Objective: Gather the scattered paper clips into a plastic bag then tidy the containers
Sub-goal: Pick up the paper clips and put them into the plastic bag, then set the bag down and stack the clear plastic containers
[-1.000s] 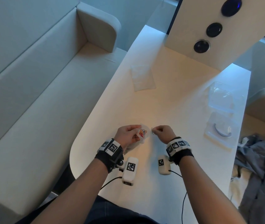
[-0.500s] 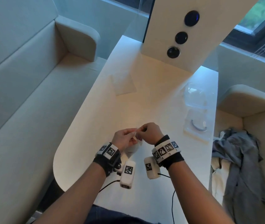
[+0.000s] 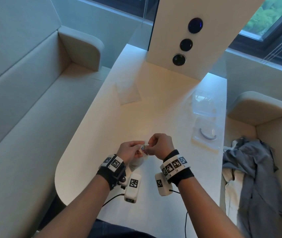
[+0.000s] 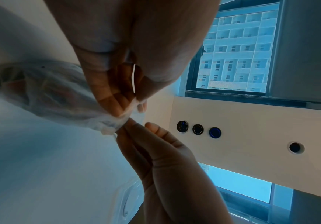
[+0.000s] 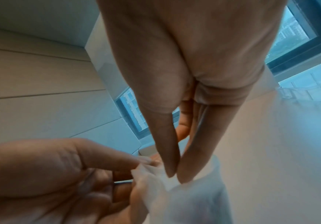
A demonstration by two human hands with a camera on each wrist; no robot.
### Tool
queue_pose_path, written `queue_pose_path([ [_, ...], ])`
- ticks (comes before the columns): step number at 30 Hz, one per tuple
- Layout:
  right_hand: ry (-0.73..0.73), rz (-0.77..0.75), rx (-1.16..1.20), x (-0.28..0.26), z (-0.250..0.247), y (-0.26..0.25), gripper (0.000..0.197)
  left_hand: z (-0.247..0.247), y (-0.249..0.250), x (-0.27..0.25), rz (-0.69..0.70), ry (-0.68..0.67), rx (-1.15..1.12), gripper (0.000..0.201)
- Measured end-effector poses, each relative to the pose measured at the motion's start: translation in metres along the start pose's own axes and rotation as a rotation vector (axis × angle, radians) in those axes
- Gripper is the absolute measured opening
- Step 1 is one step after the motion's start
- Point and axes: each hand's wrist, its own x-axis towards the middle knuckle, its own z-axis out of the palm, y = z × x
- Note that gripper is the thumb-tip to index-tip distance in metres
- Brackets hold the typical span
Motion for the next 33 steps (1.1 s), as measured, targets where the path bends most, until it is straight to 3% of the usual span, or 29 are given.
queue_pose_path([
  [3,0.040,-0.107,-0.086,0.002,-0.003,0.004,0.015,-0.005,0.002,0.001,0.004,-0.018,0.057,0.023],
  [5,0.060,-0.193,-0.200,0.005,-0.006,0.006,0.025,-0.009,0.005,0.001,0.008,-0.049,0.118,0.026],
  [8,-0.073,-0.245,-0.263,0.007,-0.006,0.007,0.034,-0.013,0.010,-0.002,0.034,-0.122,0.260,0.023],
  [12,-0.044,-0.230,-0.113,0.008,-0.004,0.009,0.026,-0.021,0.007,-0.005,0.178,-0.137,0.381,0.013],
  [16,0.076,-0.185,-0.076,0.009,0.002,0.009,0.026,-0.033,-0.009,-0.019,0.262,-0.112,0.511,0.047],
  [21,0.132,-0.109,-0.103,0.009,0.005,0.011,0.031,-0.035,-0.018,-0.016,0.412,0.018,0.514,0.020],
  [24,0.174,-0.088,-0.067,0.009,0.002,0.022,0.028,-0.036,-0.013,-0.013,0.491,0.034,0.515,0.026],
  [27,0.190,-0.077,-0.076,0.003,0.003,0.034,0.024,-0.033,-0.008,-0.010,0.587,-0.034,0.621,0.033],
  [29,0.191,-0.174,-0.124,-0.003,0.002,0.037,0.025,-0.029,-0.005,-0.009,0.642,-0.055,0.673,0.032],
  [33,0.136,-0.545,-0.140,-0.013,0.000,0.034,0.033,-0.024,0.007,-0.011,0.656,-0.062,0.662,0.028],
])
